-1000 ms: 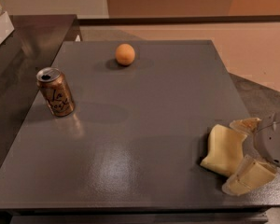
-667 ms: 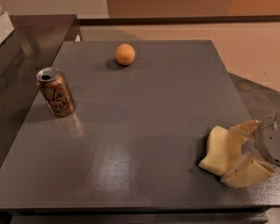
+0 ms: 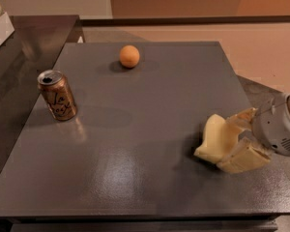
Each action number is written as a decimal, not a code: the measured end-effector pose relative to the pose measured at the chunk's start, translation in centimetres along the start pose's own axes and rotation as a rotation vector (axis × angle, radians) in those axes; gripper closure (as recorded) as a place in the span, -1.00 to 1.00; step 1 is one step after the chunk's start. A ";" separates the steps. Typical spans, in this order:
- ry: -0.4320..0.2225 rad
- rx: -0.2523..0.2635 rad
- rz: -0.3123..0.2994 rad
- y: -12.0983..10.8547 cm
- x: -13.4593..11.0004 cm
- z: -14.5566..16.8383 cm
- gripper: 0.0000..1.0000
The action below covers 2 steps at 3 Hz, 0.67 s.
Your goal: Move sponge near orange can
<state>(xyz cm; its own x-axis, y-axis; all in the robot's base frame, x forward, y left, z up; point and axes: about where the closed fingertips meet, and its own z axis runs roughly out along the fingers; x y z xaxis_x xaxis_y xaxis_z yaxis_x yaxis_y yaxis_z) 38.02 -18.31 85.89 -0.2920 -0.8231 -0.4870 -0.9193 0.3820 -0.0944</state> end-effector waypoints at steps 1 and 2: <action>-0.011 -0.014 -0.038 -1.1 -4.4 0.5 1.00; -0.021 -0.035 -0.097 -2.1 -8.8 1.9 1.00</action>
Offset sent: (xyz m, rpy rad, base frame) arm 0.0851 0.1215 0.0376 0.0084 -0.0281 0.1853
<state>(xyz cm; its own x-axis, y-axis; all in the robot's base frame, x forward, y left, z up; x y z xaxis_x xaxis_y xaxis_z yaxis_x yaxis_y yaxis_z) 43.05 -11.07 88.69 -0.1961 -0.8461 -0.4956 -0.9518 0.2859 -0.1116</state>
